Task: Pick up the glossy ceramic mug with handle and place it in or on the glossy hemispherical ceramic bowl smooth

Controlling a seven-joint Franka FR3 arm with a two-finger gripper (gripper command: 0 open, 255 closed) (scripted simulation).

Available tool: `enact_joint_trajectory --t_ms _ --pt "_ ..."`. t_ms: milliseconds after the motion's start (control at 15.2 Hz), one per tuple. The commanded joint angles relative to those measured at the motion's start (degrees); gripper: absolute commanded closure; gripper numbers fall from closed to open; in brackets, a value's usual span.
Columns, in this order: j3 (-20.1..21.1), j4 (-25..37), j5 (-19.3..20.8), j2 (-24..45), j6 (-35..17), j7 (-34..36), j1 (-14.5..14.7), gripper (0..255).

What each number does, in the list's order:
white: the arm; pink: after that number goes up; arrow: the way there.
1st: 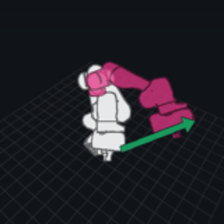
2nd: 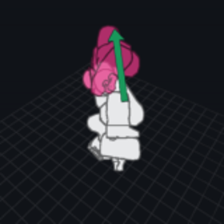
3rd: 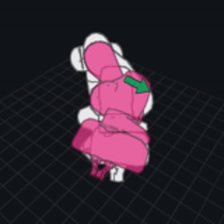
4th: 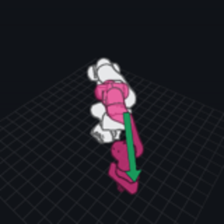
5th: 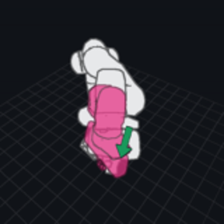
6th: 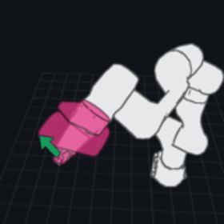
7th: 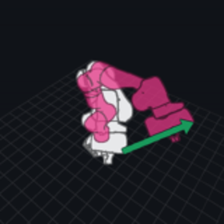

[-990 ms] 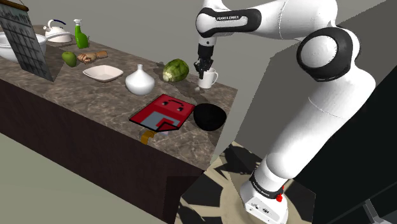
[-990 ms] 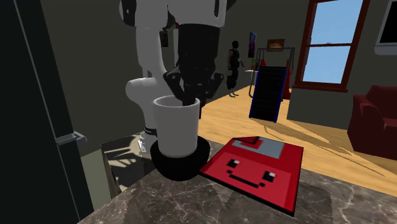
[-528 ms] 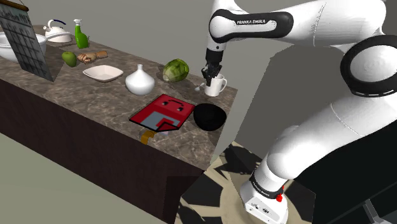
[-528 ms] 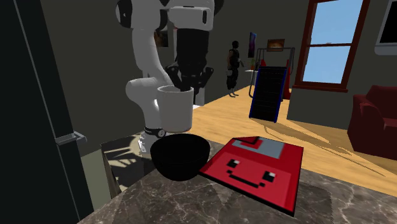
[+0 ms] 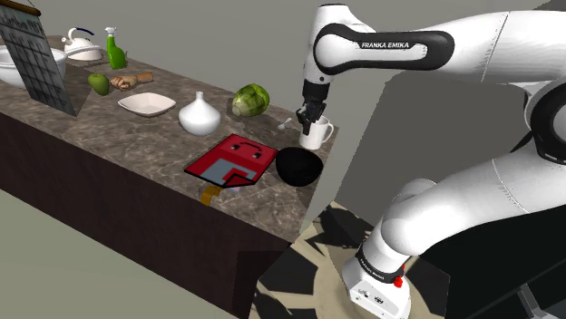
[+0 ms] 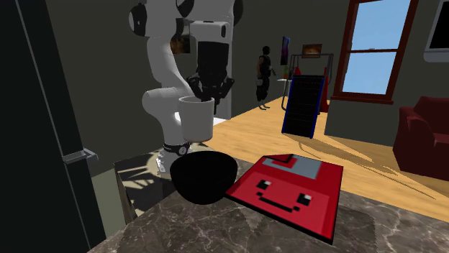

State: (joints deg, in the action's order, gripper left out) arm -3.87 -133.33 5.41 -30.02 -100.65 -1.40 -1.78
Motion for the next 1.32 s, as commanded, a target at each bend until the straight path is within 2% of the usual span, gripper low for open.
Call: enact_joint_trajectory --t_ms 0,858,1254 --pt "0.1 -1.6 0.0 0.0 -1.6 0.2 0.0 255" --pt "-0.3 -10.1 0.4 1.8 -11.9 0.8 -0.1 255" --pt "-0.3 -10.1 0.4 1.8 -11.9 0.8 -0.1 255"
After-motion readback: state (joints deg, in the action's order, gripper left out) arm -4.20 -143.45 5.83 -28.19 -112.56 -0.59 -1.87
